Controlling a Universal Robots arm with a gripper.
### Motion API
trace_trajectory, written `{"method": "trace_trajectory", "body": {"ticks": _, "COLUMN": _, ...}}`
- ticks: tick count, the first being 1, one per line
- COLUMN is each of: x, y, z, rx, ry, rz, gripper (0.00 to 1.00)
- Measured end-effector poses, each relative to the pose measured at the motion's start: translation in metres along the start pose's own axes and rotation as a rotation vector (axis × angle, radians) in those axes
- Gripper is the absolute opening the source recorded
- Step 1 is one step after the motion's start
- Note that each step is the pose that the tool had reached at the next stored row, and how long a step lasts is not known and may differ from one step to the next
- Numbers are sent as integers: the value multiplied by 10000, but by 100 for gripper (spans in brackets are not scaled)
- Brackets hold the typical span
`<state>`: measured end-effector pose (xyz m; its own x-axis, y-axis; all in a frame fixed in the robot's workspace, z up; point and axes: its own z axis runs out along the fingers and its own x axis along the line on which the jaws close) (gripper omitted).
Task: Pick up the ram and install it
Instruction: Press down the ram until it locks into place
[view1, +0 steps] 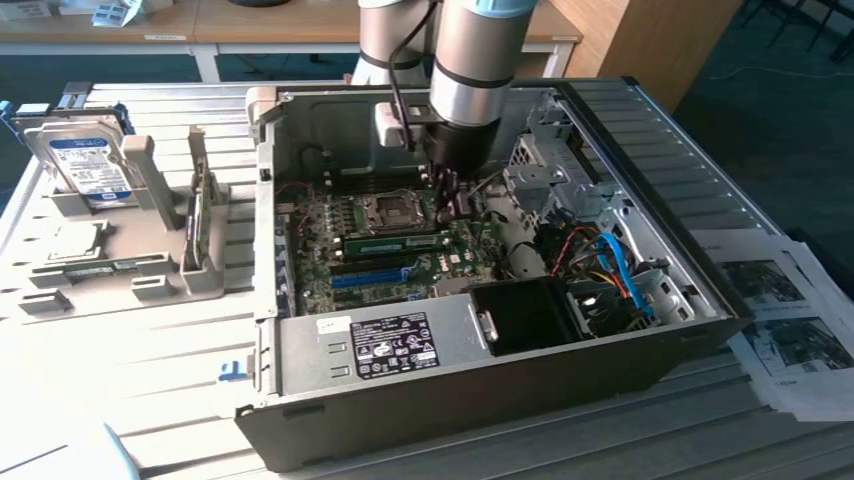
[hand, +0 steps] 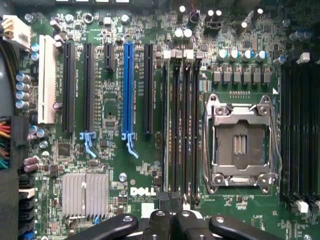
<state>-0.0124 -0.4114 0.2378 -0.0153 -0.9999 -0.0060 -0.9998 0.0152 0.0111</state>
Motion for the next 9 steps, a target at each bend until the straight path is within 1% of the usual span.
{"method": "trace_trajectory", "body": {"ticks": 9, "x": 3, "y": 171, "z": 4, "rx": -1, "ry": 1, "rz": -1, "gripper": 10}}
